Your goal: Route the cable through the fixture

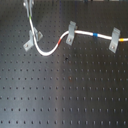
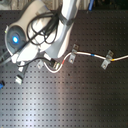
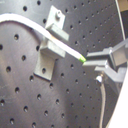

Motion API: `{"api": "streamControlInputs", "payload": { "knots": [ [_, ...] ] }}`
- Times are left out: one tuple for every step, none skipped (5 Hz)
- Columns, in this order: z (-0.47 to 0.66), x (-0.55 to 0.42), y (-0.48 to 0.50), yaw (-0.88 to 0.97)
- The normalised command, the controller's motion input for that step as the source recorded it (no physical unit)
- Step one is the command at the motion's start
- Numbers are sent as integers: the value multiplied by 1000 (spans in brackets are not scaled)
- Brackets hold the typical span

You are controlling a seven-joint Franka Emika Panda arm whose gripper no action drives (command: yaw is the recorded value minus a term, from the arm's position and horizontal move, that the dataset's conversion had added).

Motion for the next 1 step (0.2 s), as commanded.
{"api": "streamControlInputs", "payload": {
  "knots": [
    [635, -44, 180, -220]
  ]
}}
